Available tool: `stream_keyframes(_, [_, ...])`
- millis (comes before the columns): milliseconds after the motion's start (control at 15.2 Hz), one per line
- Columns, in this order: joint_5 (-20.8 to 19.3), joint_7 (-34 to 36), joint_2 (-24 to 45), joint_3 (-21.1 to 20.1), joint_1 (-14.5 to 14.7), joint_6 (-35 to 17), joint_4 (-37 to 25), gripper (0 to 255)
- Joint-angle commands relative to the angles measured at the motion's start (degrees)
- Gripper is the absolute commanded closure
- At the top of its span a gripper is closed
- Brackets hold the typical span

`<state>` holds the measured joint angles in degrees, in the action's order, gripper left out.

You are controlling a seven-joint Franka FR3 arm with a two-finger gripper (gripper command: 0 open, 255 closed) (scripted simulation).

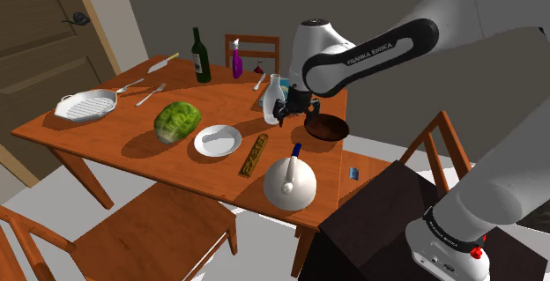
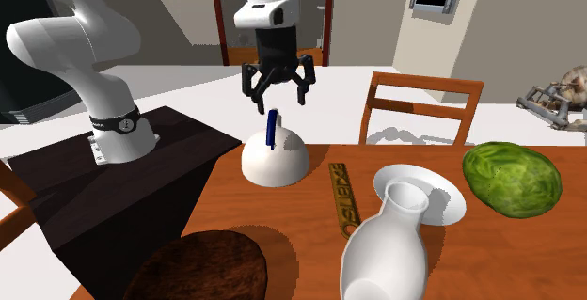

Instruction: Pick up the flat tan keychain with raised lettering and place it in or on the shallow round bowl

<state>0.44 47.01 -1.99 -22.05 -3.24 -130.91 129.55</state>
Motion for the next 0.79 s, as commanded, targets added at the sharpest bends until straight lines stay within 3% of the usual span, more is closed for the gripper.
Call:
stream_keyframes(0, [-2.6,4.6,4.8,-0.5,0.2,-1.6,-2.4,0])
stream_keyframes(396, [-10.2,16.8,19.6,1.1,3.3,-4.0,-12.3,0])
stream_keyframes(726, [-13.9,24.2,31.5,4.2,7.0,-4.1,-22.6,0])
